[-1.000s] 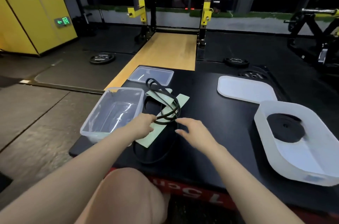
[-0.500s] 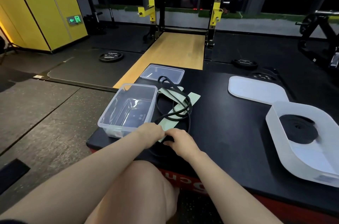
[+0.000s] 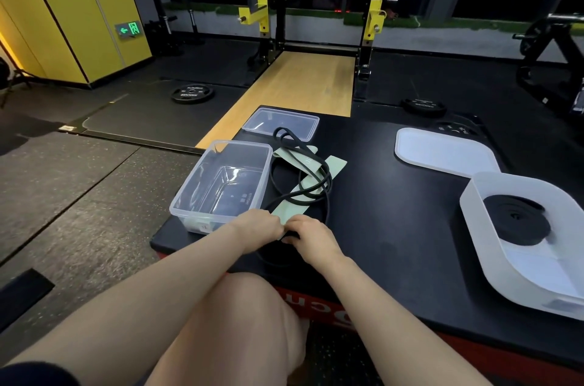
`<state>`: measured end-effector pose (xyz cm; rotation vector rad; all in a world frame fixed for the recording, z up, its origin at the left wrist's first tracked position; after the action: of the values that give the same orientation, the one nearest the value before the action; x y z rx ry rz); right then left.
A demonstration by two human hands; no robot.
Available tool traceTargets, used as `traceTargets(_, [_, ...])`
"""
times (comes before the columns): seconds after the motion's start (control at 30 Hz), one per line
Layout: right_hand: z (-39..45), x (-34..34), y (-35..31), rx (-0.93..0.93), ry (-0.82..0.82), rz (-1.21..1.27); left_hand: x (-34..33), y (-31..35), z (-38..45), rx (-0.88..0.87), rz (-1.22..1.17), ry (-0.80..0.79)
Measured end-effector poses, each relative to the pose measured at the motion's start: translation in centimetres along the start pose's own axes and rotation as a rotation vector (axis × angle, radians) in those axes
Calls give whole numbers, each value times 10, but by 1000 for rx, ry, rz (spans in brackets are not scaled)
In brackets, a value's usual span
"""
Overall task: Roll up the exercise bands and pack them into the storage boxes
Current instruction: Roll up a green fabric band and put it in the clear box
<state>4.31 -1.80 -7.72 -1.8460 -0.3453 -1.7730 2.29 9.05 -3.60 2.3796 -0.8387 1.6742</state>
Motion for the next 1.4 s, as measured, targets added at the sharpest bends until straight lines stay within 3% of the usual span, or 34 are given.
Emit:
traceTargets(0.2, [1,-4,2,-43,38,34,12,-4,-4,79,-117,68])
traceTargets(0.33, [-1,5,12,-199,183,271,25,-11,-1,123,-248,177])
traceTargets(0.47, [-3,33,18,-293,331,543,47,-28,1,151,-615,419])
traceTargets(0.6, [0,68,23,-300,441,657,67,-42,-9,195,-1038,724])
traceTargets(0.73, [4,100,28,-285,508,692,79,-52,-17,266,-1340,820])
traceTargets(1.0, [13,162,25,-194,606,822,128,-55,-30,276,-1534,1123])
traceTargets(1.4, [-8,212,19,-145,711,1049,174,-36,-46,82,-1855,1262])
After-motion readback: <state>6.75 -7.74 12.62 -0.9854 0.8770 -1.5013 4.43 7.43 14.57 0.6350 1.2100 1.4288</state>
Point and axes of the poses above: each hand's wrist, its own z-axis towards the middle knuckle, its own x-axis out of the back of the hand, y = z × x, the point moved 3 cm from there along z, towards the middle knuckle, and after that the axes turned 14 degrees about -z, right-handed, at the moved point
